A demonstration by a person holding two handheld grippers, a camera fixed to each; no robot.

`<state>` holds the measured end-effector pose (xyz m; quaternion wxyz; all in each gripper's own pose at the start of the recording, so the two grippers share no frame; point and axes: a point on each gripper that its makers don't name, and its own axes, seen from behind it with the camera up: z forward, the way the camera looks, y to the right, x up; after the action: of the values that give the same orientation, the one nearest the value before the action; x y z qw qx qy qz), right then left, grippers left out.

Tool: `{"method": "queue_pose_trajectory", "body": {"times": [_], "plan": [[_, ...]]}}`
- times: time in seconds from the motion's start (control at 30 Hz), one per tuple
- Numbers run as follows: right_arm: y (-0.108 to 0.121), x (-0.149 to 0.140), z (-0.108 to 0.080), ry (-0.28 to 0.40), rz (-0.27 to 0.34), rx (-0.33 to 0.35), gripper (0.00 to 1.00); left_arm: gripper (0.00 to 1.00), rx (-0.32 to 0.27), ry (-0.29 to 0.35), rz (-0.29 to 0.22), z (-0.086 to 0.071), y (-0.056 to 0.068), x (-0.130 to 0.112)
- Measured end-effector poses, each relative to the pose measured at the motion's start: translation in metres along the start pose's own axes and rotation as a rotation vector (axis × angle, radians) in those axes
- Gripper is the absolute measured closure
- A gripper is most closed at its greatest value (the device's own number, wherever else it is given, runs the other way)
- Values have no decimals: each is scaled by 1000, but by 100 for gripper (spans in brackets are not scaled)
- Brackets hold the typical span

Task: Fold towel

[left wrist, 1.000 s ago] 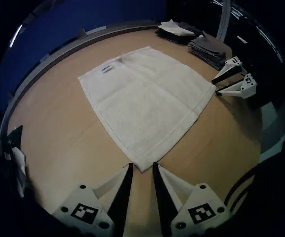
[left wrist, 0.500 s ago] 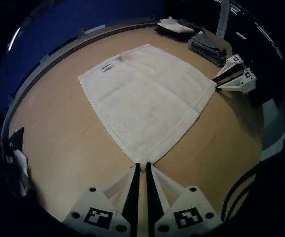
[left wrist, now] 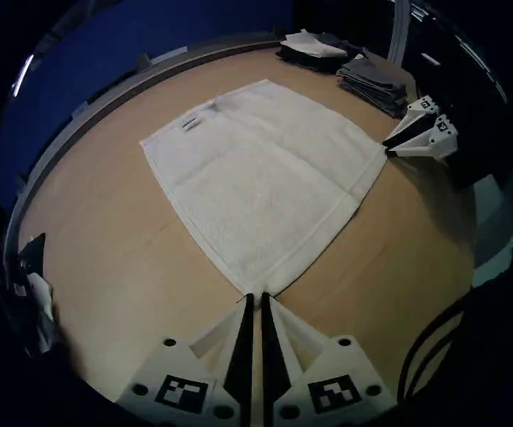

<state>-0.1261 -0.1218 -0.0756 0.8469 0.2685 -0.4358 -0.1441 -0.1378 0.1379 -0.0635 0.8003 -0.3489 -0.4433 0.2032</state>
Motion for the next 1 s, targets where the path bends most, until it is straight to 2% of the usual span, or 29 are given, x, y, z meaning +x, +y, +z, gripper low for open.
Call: {"method": "queue_pose_trajectory", "body": {"times": [0.27,0.5,1.0], "plan": [[6,-1,-1,-8,-19,-22,90,95,-22,6,-15,-2,7,1],[8,1,-5,1,-6,-19,91,95,-19,15,-22,-3,8,3],[6,18,-26,37,11,-15,91,95,-8,54,-72,-28,7,21]]}}
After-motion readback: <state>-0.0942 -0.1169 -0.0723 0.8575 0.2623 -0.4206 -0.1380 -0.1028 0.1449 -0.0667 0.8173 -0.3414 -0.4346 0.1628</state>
